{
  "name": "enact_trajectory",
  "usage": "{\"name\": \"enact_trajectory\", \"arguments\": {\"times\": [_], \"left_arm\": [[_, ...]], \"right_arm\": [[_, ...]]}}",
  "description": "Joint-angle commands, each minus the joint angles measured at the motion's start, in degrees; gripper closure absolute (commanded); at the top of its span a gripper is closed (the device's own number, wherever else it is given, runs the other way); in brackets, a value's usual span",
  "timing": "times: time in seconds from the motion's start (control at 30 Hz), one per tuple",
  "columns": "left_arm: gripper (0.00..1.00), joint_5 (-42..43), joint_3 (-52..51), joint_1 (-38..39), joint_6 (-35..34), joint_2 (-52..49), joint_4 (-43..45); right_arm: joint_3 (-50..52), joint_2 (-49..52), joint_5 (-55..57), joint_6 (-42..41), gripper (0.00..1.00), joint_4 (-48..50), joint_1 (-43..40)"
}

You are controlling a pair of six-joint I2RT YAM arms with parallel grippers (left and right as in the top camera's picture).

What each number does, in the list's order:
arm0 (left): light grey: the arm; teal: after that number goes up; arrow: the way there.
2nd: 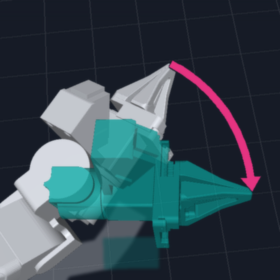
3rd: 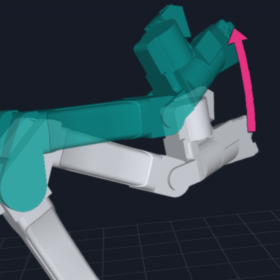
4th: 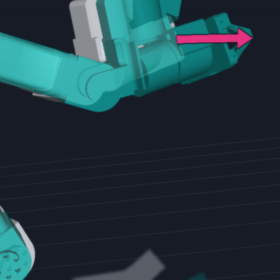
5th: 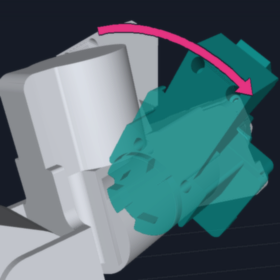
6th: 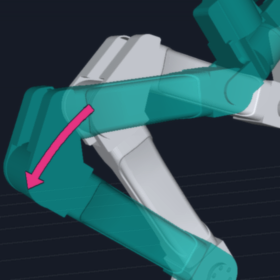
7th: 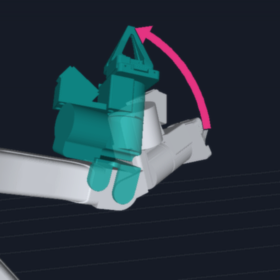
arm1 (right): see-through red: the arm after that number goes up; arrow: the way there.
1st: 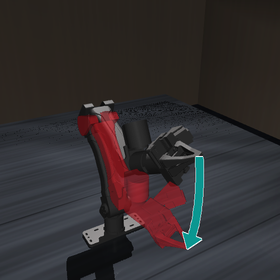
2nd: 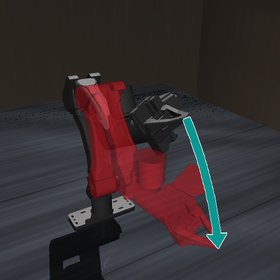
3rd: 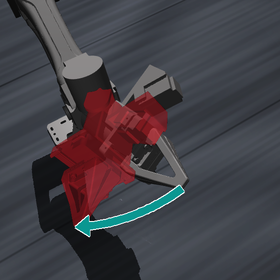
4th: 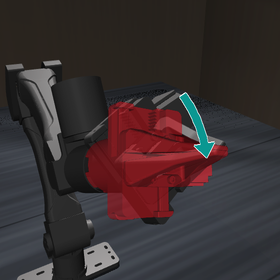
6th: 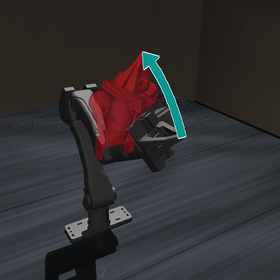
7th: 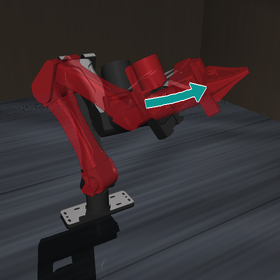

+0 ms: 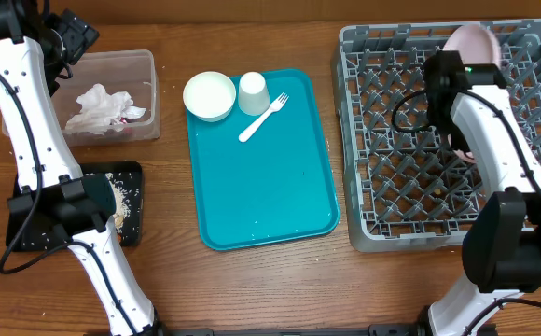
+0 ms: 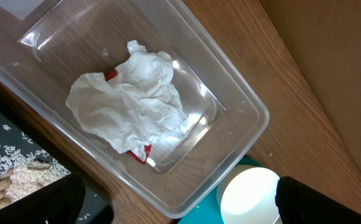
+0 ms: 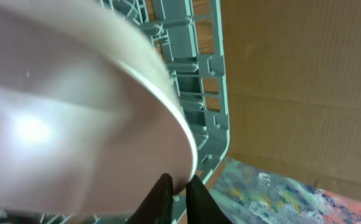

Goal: Sort waste into correct bins and load items into the dishwasher rack
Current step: 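Lower the pink bowl into the rack's right side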

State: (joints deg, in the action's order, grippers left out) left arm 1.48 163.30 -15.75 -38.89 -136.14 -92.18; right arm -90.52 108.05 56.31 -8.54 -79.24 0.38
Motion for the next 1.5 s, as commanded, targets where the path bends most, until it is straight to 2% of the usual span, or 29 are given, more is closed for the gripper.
{"name": "enact_trajectory", "arguments": {"times": [0.0, 0.13, 0.27, 0.47, 0.53, 0.63, 0.73, 0.83, 0.87, 0.9, 0.93, 1.0, 1.03, 1.13, 1.2, 1.27, 1.37, 1.47], "left_arm": [[0.00, -0.42, -0.09, 0.35, -0.33, 0.11, -0.13], [0.00, -0.42, -0.09, 0.35, -0.33, 0.11, -0.13], [0.00, -0.42, -0.09, 0.35, -0.33, 0.11, -0.13], [0.00, -0.42, -0.09, 0.35, -0.33, 0.11, -0.11], [0.00, -0.42, -0.09, 0.35, -0.33, 0.11, -0.11], [0.00, -0.42, -0.09, 0.35, -0.33, 0.11, -0.11], [0.00, -0.42, -0.09, 0.35, -0.33, 0.11, -0.13], [0.00, -0.42, -0.09, 0.35, -0.33, 0.11, -0.13], [0.00, -0.42, -0.09, 0.35, -0.33, 0.11, -0.13], [0.00, -0.42, -0.09, 0.35, -0.33, 0.11, -0.13], [0.00, -0.42, -0.09, 0.35, -0.33, 0.11, -0.13], [0.00, -0.42, -0.09, 0.35, -0.33, 0.11, -0.11], [0.00, -0.42, -0.09, 0.35, -0.33, 0.11, -0.13], [0.00, -0.42, -0.09, 0.35, -0.33, 0.11, -0.13], [0.00, -0.42, -0.09, 0.35, -0.33, 0.11, -0.13], [0.00, -0.42, -0.09, 0.35, -0.33, 0.11, -0.11], [0.00, -0.42, -0.09, 0.35, -0.33, 0.11, -0.11], [0.00, -0.42, -0.09, 0.35, -0.33, 0.11, -0.11]], "right_arm": [[0.57, -1.64, 3.23, -0.66, 0.89, -0.79, 0.79], [0.44, -1.66, 11.80, -2.82, 0.89, -3.65, 0.79], [0.44, -1.66, 15.61, -12.96, 0.90, -10.34, 0.33], [0.46, -1.64, 6.03, -14.08, 0.90, -7.34, 0.31], [0.46, -1.64, 3.06, -14.08, 0.87, -6.27, 0.31], [0.46, -1.64, -4.04, -14.03, 0.84, -3.85, 0.31], [0.02, -1.86, -16.90, -14.38, 0.84, -0.81, 0.31], [-2.95, -3.13, -21.64, -17.03, 0.84, -0.37, 0.07], [-3.89, -3.52, -22.38, -17.03, 0.80, -0.39, -0.07], [-5.75, -4.20, -24.04, -17.00, 0.62, -0.63, -0.26], [-7.87, -4.92, -27.10, -16.98, 0.35, -0.76, -0.46], [-10.40, -5.64, -32.79, -16.57, 0.10, -0.44, -0.52], [-11.17, -5.73, -34.58, -16.55, 0.07, -0.20, -0.50], [-10.88, -5.49, -35.30, -14.60, 0.06, 1.73, -0.94], [-9.99, -5.25, -38.64, -9.27, 0.08, 5.14, -2.16], [-9.01, -5.09, -42.88, -3.76, 0.17, 7.93, -3.91], [-7.87, -5.05, -43.67, -3.21, 0.32, 9.38, -7.13], [-7.69, -5.05, -49.09, -3.15, 0.38, 9.77, -11.76]]}}
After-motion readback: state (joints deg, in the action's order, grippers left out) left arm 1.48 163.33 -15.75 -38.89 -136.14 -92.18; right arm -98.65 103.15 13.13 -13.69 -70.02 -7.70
